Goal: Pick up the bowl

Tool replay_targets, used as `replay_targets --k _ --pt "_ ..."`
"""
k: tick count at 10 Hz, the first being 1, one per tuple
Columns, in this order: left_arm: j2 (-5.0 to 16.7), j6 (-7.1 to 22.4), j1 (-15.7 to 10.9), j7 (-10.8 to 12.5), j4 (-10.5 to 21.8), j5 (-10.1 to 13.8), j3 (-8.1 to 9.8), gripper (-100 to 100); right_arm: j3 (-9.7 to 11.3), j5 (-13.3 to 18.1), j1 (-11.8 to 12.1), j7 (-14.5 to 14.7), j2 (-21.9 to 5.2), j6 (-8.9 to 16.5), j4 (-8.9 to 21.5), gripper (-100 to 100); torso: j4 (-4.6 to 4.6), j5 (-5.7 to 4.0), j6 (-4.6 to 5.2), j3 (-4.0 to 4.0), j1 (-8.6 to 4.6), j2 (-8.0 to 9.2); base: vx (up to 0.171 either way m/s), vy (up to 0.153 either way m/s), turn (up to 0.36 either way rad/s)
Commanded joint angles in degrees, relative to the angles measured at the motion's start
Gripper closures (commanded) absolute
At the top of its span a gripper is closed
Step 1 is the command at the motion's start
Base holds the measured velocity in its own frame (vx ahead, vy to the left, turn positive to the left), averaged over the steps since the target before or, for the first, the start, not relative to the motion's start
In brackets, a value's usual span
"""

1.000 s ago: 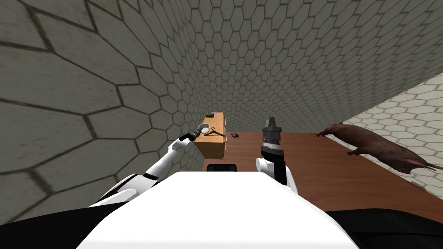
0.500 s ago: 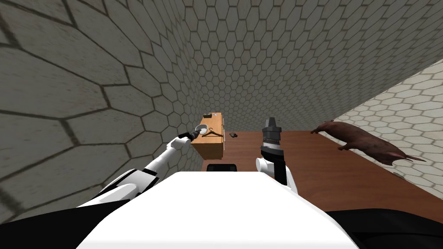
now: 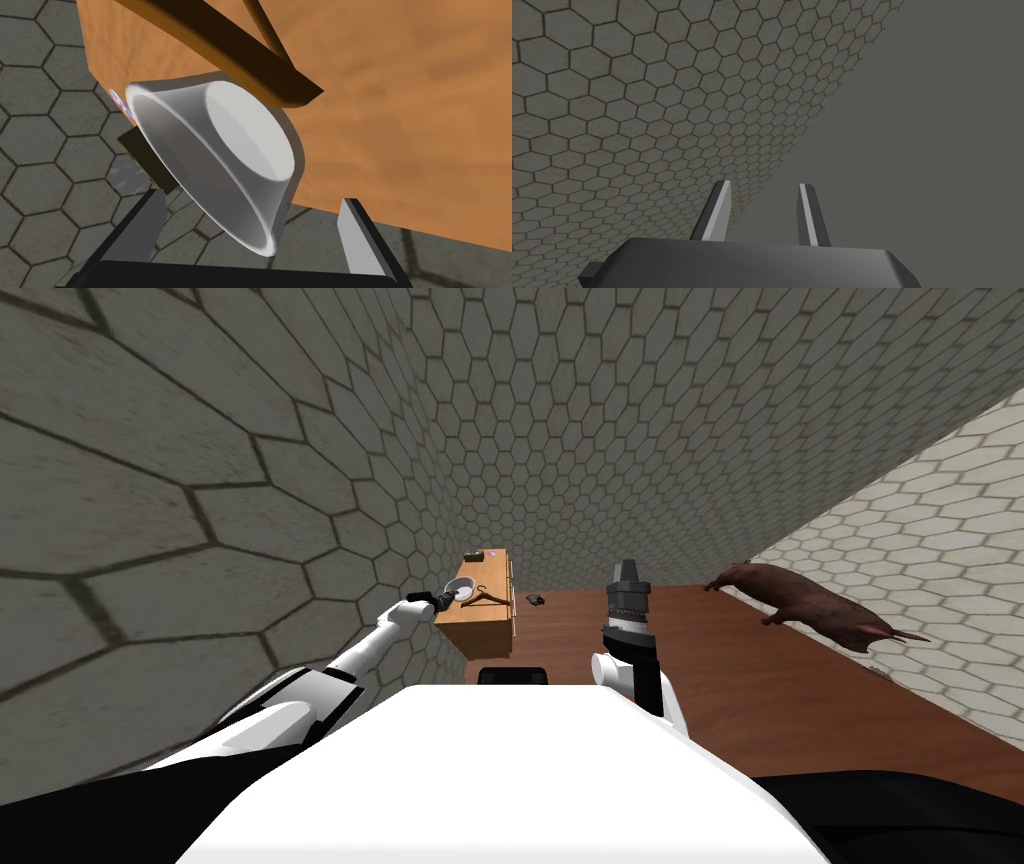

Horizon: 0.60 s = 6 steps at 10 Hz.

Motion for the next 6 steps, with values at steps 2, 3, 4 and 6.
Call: replay_targets --k 2,3,4,6 --pt "1.0 3.1 -2.5 -1.0 4.4 2.3 -0.68 -100 0.0 0.0 0.0 0.0 0.0 0.0 0.0 0 0.00 0.01 -0.01 0.00 0.02 0.01 0.006 -0.013 -0.073" --pt "2.0 4.7 -3.7 -1.5 6.0 3.9 -0.88 -100 0.0 0.0 0.0 0.0 0.0 0.0 0.0 0 0.00 0.01 0.00 0.01 0.02 0.01 0.011 -0.025 -0.144" --pt "2.0 5.0 -3.7 -1.5 6.3 3.9 -0.88 -100 0.0 0.0 0.0 0.0 0.0 0.0 0.0 0 0.00 0.00 0.01 -0.01 -0.02 -0.01 0.009 -0.017 -0.057" --pt "3.9 8.3 -6.0 -2.3 9.8 6.7 -1.17 -100 0.0 0.0 0.0 0.0 0.0 0.0 0.0 0 0.00 0.00 0.00 0.01 0.00 0.02 0.005 -0.018 -0.115"
